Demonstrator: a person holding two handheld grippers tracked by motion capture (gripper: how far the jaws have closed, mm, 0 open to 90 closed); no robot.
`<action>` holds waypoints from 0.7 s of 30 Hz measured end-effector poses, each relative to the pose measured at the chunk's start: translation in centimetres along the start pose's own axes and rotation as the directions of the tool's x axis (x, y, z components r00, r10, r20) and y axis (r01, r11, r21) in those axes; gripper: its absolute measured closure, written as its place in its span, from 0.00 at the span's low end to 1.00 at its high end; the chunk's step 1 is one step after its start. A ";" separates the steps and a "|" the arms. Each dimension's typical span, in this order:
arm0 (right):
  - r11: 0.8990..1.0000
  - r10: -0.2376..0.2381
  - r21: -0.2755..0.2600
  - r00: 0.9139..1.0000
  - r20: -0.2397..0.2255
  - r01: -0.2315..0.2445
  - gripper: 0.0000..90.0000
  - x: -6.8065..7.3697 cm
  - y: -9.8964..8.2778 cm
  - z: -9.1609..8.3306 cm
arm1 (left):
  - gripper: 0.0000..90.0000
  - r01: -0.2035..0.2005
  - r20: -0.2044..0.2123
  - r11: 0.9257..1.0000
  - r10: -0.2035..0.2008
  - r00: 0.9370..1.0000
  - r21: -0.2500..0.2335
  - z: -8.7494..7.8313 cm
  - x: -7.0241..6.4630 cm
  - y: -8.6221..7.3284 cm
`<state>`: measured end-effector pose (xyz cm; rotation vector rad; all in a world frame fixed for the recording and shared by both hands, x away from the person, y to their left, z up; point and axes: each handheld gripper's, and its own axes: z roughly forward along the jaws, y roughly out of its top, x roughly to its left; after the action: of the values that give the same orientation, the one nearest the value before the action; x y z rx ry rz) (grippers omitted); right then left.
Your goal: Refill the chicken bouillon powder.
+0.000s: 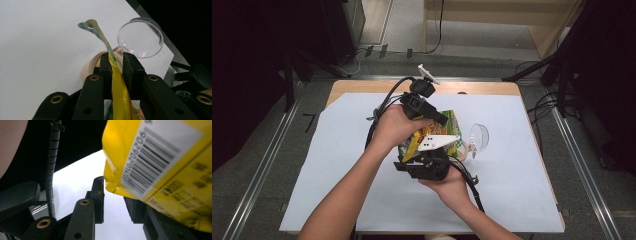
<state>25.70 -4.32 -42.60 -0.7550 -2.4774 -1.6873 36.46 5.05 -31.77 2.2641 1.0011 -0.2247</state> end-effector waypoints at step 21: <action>1.000 -0.011 0.002 1.000 -0.002 0.011 0.78 0.2 0.0 0.0 | 0.87 -0.009 0.002 1.000 0.009 1.000 -0.008 -0.1 -0.1 -0.1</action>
<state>25.51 -4.20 -42.56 -0.7405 -2.4867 -1.6877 36.33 5.15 -31.71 2.2600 0.9891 -0.2184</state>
